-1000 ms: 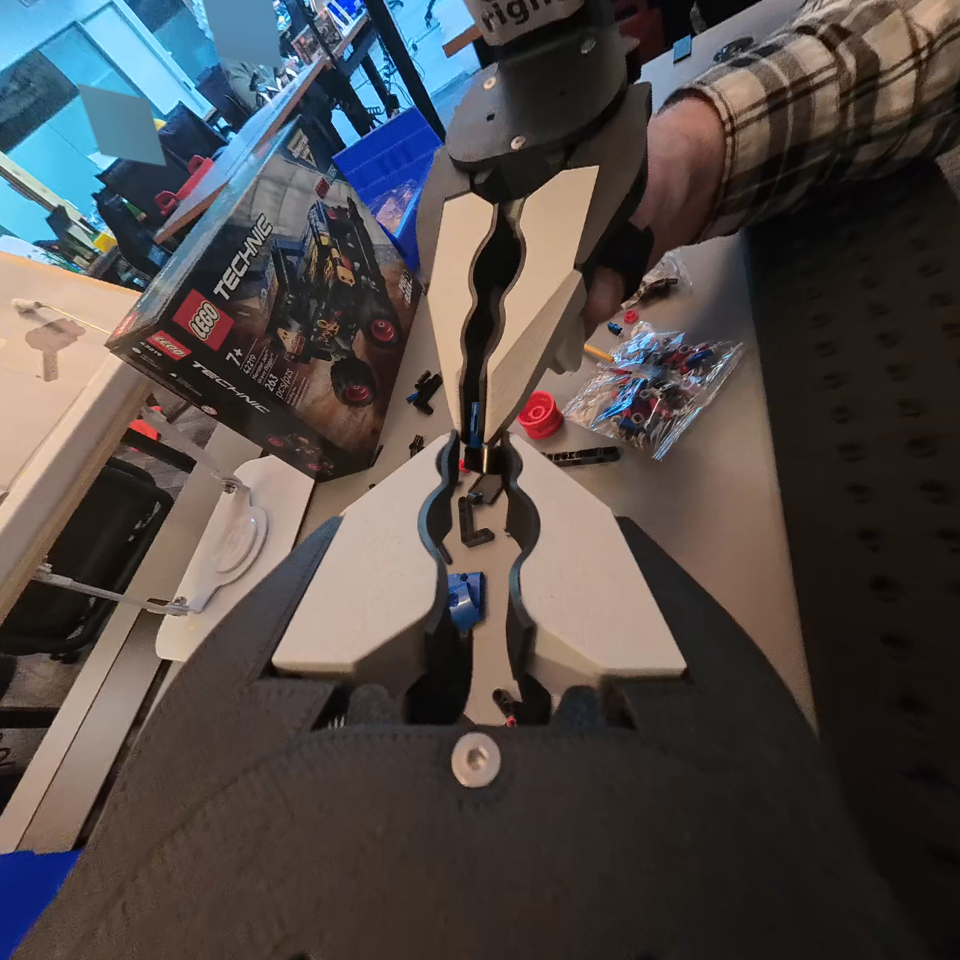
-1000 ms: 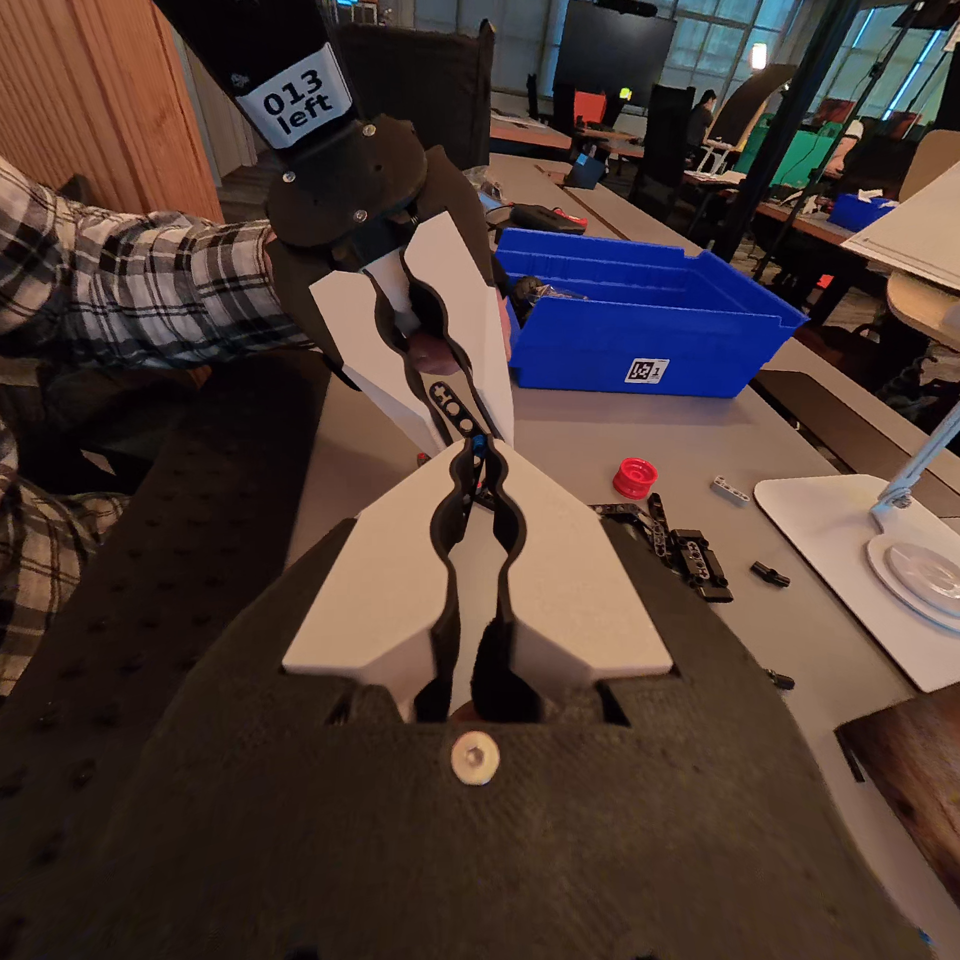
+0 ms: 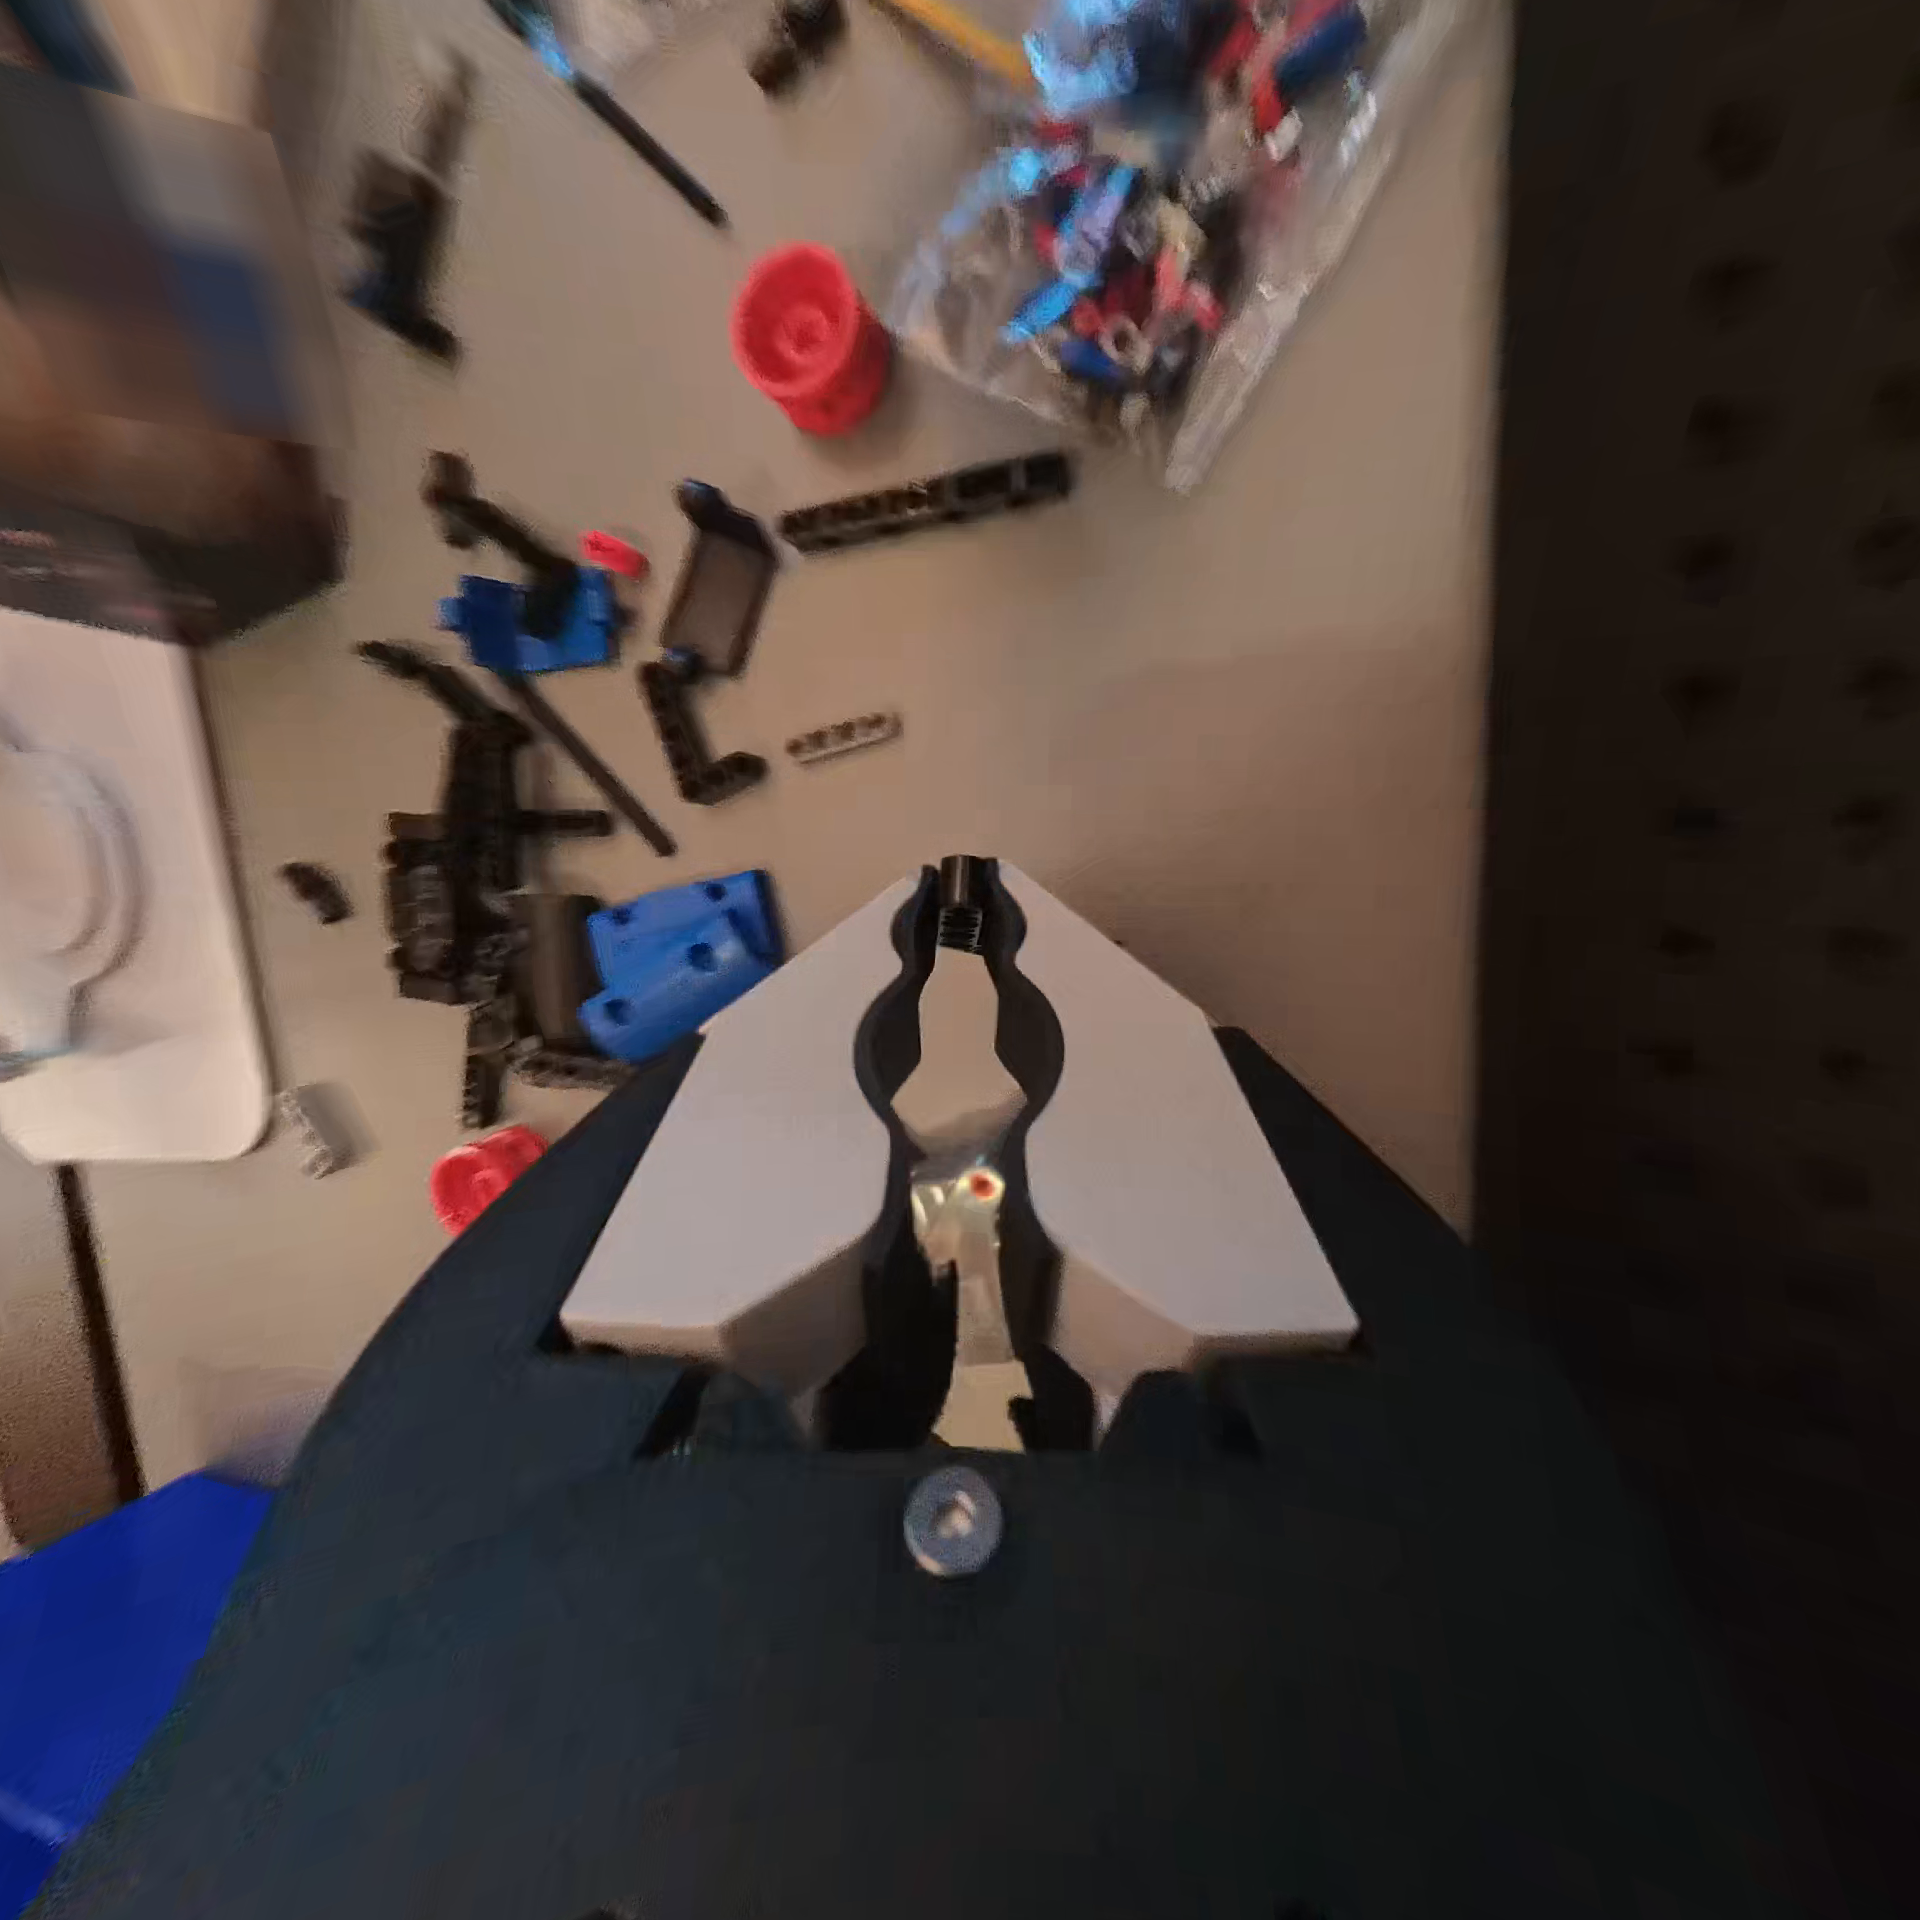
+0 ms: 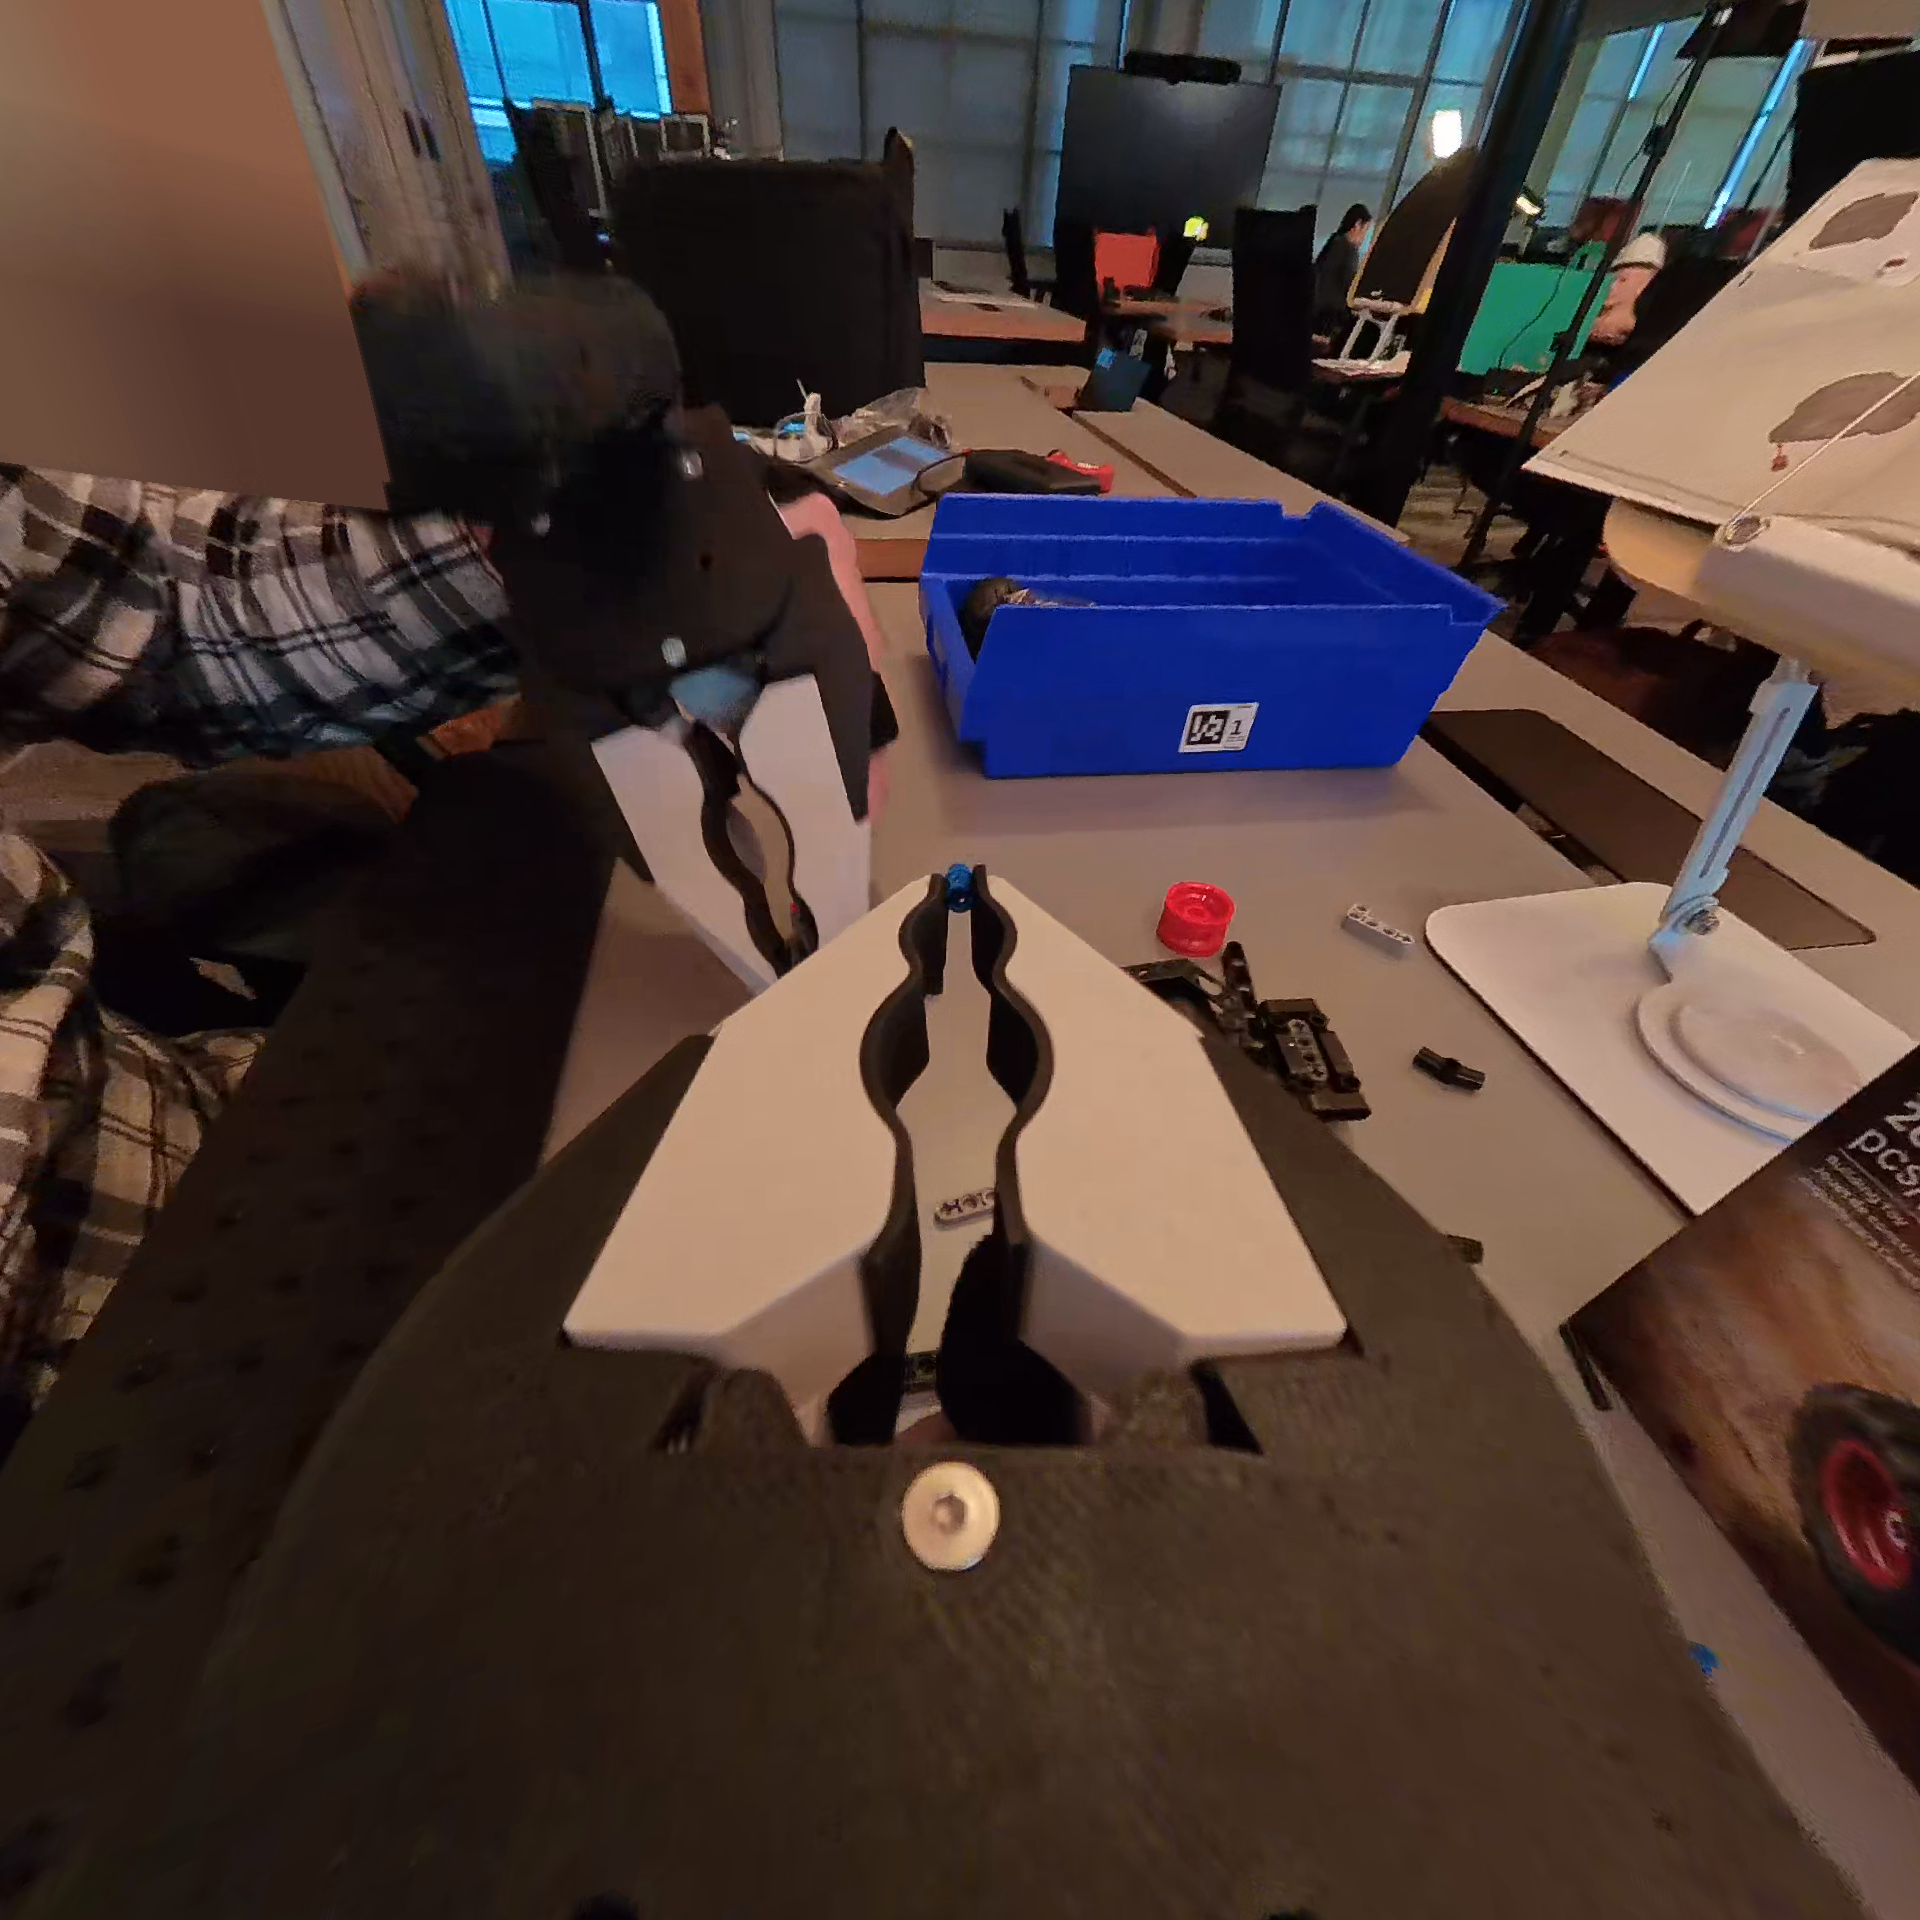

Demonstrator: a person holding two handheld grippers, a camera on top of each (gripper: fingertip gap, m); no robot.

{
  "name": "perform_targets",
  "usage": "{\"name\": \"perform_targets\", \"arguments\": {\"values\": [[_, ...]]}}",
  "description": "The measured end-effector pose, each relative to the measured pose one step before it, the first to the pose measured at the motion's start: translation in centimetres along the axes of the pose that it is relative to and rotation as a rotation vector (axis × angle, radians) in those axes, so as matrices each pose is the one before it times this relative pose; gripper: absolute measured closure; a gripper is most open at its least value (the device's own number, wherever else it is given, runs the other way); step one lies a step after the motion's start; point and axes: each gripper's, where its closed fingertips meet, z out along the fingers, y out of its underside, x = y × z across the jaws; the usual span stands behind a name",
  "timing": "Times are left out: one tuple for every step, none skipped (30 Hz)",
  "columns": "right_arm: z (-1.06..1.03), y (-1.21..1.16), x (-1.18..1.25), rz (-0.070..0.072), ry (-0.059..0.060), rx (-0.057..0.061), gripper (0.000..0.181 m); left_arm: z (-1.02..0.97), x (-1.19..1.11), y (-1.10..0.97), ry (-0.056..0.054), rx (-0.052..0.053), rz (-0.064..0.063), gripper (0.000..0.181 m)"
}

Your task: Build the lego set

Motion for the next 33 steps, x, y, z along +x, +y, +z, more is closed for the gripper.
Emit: {"name": "perform_targets", "arguments": {"values": [[-0.087,0.230,0.076,0.0090,-0.0071,-0.0043,0.179,0.919,0.994,0.247,0.0652,-0.0530,0.0072,0.176],[-0.136,0.226,0.185,0.0073,-0.0024,-0.0033,0.179,0.918,0.468,0.301,0.0336,-0.0519,0.0187,0.176],[-0.172,0.153,0.162,0.0093,-0.0037,-0.0005,0.179,0.874,-0.353,0.122,-0.0225,-0.0414,0.0324,0.176],[-0.179,0.080,0.113,0.0085,-0.0050,0.0019,0.179,0.842,0.502,-0.052,0.0302,-0.0288,0.0155,0.176],[-0.156,0.093,0.132,0.0053,-0.0011,-0.0004,0.179,0.680,0.724,-0.169,0.0432,-0.0147,0.0133,0.176],[-0.122,0.108,0.161,0.0022,0.0028,-0.0029,0.179,0.025,-0.522,-1.083,-0.0261,0.0504,-0.0014,0.177],[-0.096,0.134,0.110,0.0016,0.0014,-0.0044,0.179,0.218,0.048,-0.216,0.0126,0.0062,-0.0119,0.175],[-0.049,0.143,0.069,0.0005,-0.0001,-0.0058,0.179,0.044,-0.038,-0.239,-0.0002,0.0164,0.0033,0.173],[-0.022,0.156,0.062,-0.0002,0.0002,-0.0072,0.179,-0.037,-0.310,-0.212,-0.0182,0.0216,-0.0019,0.169],[-0.007,0.122,0.036,-0.0002,-0.0002,-0.0047,0.179,-0.178,-0.394,-0.271,-0.0192,0.0370,-0.0210,0.163],[-0.011,0.085,-0.003,0.0012,-0.0025,-0.0034,0.179,-0.348,-0.106,-0.276,0.0011,0.0466,-0.0331,0.156],[-0.016,0.116,0.021,0.0004,-0.0017,-0.0057,0.179,-0.540,-0.217,-0.304,-0.0076,0.0539,-0.0338,0.151],[-0.023,0.142,0.066,-0.0020,0.0018,-0.0077,0.179,-0.719,-0.470,-0.144,-0.0241,0.0479,-0.0363,0.148],[-0.023,0.157,0.080,-0.0021,0.0036,-0.0089,0.179,-0.835,-0.318,0.100,-0.0165,0.0393,-0.0355,0.148],[0.013,0.185,0.066,-0.0027,0.0028,-0.0110,0.179,-0.864,-0.066,0.266,-0.0045,0.0359,-0.0339,0.148],[0.078,0.257,0.017,-0.0045,0.0016,-0.0157,0.179,-0.748,-0.052,0.476,-0.0067,0.0254,-0.0379,0.149],[0.155,0.329,-0.019,-0.0082,0.0012,-0.0202,0.179,-0.571,0.037,0.713,-0.0082,0.0064,-0.0394,0.149],[0.225,0.354,-0.060,-0.0079,0.0007,-0.0209,0.179,-0.381,0.537,0.612,0.0105,0.0027,-0.0306,0.150],[0.269,0.288,-0.117,-0.0025,-0.0034,-0.0162,0.179,-0.163,0.672,0.254,0.0071,0.0130,-0.0142,0.150],[0.291,0.242,-0.175,-0.0009,-0.0069,-0.0124,0.179,0.072,0.558,0.056,-0.0008,0.0160,-0.0112,0.151],[0.297,0.230,-0.184,-0.0039,-0.0056,-0.0130,0.179,0.286,0.723,0.058,0.0116,0.0059,-0.0110,0.151],[0.281,0.208,-0.186,-0.0049,-0.0050,-0.0129,0.179,0.384,0.431,-0.054,-0.0054,0.0068,0.0002,0.150],[0.249,0.178,-0.227,-0.0030,-0.0082,-0.0115,0.179,0.423,-0.094,-0.117,-0.0307,0.0056,-0.0036,0.150],[0.215,0.206,-0.256,-0.0049,-0.0102,-0.0142,0.179,0.472,0.033,-0.046,-0.0158,0.0010,-0.0095,0.149],[0.223,0.331,-0.241,-0.0120,-0.0060,-0.0237,0.179,0.527,0.359,0.168,0.0056,-0.0110,-0.0082,0.147],[0.261,0.469,-0.215,-0.0173,-0.0026,-0.0343,0.179,0.458,-0.046,0.269,-0.0185,-0.0153,-0.0007,0.147],[0.313,0.449,-0.374,-0.0145,-0.0116,-0.0337,0.179,0.380,-0.261,0.283,-0.0307,-0.0144,0.0030,0.147],[0.370,0.282,-0.526,-0.0107,-0.0190,-0.0246,0.179,0.333,0.040,0.249,-0.0095,-0.0092,0.0020,0.150],[0.428,0.211,-0.536,-0.0129,-0.0178,-0.0235,0.179,0.190,0.245,-0.016,0.0079,0.0090,0.0023,0.155],[0.472,0.238,-0.503,-0.0173,-0.0149,-0.0285,0.179,0.029,0.007,-0.026,0.0010,0.0077,-0.0008,0.160],[0.476,0.226,-0.401,-0.0208,-0.0096,-0.0305,0.179,-0.015,-0.207,0.171,-0.0084,-0.0055,0.0054,0.166],[0.471,0.230,-0.352,-0.0170,-0.0099,-0.0318,0.179,-0.041,-0.129,0.125,-0.0032,-0.0044,0.0095,0.170],[0.466,0.260,-0.333,-0.0163,-0.0130,-0.0334,0.179,0.004,-0.036,0.046,-0.0002,-0.0002,0.0119,0.172]]}}
